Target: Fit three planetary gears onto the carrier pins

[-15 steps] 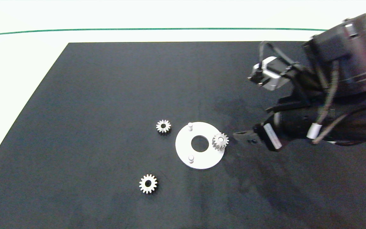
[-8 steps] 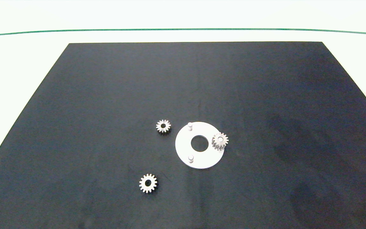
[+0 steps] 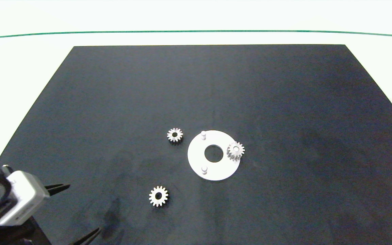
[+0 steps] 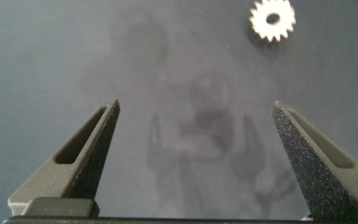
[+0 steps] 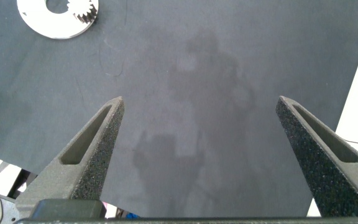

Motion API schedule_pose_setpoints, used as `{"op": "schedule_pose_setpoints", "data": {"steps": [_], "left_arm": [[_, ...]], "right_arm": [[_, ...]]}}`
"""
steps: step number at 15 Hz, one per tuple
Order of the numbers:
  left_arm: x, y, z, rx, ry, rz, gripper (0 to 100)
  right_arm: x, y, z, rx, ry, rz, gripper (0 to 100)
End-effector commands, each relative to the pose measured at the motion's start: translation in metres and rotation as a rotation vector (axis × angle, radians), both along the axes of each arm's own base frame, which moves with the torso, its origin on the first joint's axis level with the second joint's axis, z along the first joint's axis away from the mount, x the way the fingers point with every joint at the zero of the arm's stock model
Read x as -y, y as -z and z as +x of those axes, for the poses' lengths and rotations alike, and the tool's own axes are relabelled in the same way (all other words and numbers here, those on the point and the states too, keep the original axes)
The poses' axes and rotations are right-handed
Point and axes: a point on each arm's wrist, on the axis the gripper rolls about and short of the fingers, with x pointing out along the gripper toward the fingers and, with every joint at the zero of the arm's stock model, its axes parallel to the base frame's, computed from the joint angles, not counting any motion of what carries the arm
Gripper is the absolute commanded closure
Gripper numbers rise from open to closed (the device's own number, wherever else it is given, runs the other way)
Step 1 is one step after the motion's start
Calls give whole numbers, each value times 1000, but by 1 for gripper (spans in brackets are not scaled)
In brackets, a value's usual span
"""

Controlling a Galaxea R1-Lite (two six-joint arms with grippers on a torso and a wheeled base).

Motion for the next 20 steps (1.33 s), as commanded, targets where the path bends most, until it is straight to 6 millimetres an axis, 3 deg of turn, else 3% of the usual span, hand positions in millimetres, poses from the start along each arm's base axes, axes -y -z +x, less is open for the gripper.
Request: {"op": "schedule_pose_setpoints", "data": {"steps": [1,20], "left_arm": [[20,8,8,-62,51,49,0],[81,12,43,-53,125,98,0]], "right_arm": [[-1,1,1,-7,2,-8,0],[-10,0,13,-35,-8,-25,0]]}}
